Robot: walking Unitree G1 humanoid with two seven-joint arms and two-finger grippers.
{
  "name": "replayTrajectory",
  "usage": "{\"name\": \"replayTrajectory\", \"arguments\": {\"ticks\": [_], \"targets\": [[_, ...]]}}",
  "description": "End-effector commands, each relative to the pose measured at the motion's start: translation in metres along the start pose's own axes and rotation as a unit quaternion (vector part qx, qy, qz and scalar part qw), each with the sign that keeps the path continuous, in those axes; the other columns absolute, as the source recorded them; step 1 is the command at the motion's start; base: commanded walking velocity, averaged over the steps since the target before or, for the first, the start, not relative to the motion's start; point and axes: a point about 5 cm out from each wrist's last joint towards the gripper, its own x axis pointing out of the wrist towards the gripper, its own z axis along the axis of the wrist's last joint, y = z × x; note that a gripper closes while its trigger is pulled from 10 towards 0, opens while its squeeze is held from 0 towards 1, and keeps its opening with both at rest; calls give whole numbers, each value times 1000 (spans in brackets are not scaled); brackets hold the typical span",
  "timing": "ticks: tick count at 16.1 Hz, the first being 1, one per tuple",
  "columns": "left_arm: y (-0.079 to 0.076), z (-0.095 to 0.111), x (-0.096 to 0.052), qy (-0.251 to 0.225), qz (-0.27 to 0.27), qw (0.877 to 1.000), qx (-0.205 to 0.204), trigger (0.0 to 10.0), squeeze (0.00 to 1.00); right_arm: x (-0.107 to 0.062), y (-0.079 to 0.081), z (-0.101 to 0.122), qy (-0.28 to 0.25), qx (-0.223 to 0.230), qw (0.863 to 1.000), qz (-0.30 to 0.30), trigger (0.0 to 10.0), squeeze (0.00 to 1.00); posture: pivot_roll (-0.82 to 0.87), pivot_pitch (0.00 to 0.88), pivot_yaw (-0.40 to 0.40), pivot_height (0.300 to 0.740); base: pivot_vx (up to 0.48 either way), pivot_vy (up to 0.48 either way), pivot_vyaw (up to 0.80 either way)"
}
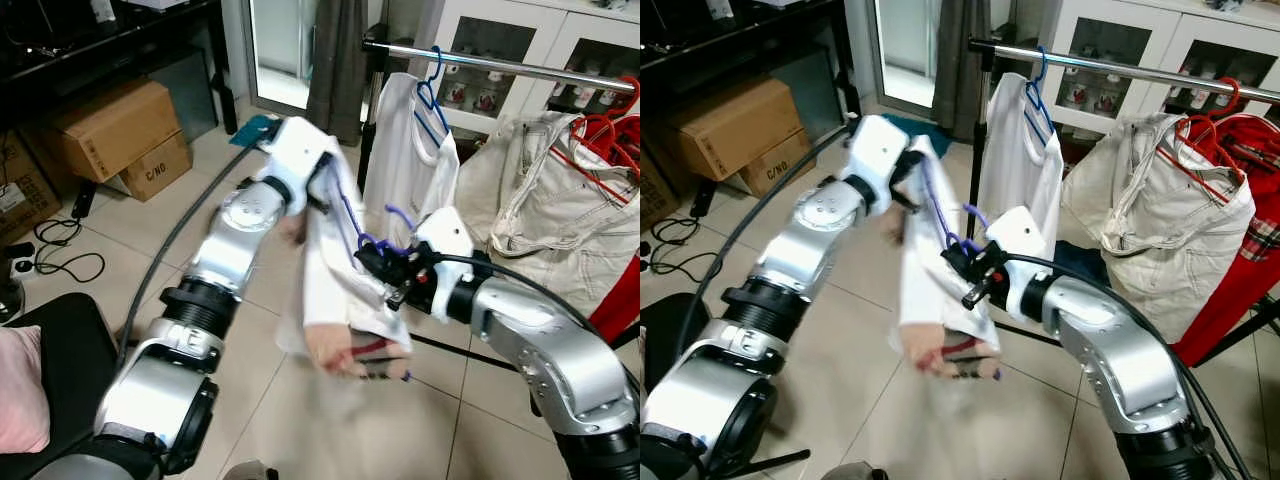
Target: Hang hanger
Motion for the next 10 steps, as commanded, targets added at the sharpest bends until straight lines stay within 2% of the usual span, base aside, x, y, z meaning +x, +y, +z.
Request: {"name": "replayTrajectory", "arguments": {"ticks": [1,3,4,5,7,8,10], "targets": [[-17,17,4,-38,-45,998,8,0,0,3,-1,8,-8,-17,1000,0,0,0,-56,0,-18,740,0,0,0],[-10,21,5,-38,-30,999,15,0,0,1,-8,3,17,-27,999,-12,0,0,-56,0,-17,740,0,0,0],[5,16,2,-24,-3,1000,18,0,0,-5,-10,-1,30,-29,999,-9,0,0,-56,0,-17,740,0,0,0],[14,15,0,-18,9,1000,20,0,0,-9,-12,-4,37,-29,999,-9,0,0,-56,0,-16,740,0,0,0],[42,11,-8,-9,51,999,3,0,0,-25,-19,-15,68,-31,997,-7,0,0,-56,0,-16,740,0,0,0],[50,10,-9,-5,68,998,-5,0,0,-29,-21,-16,69,-32,997,-5,0,0,-56,0,-12,740,0,0,0],[79,3,-17,15,131,991,-26,0,0,-42,-22,-12,43,-29,998,17,0,0,-56,0,-12,740,0,0,0]]}}
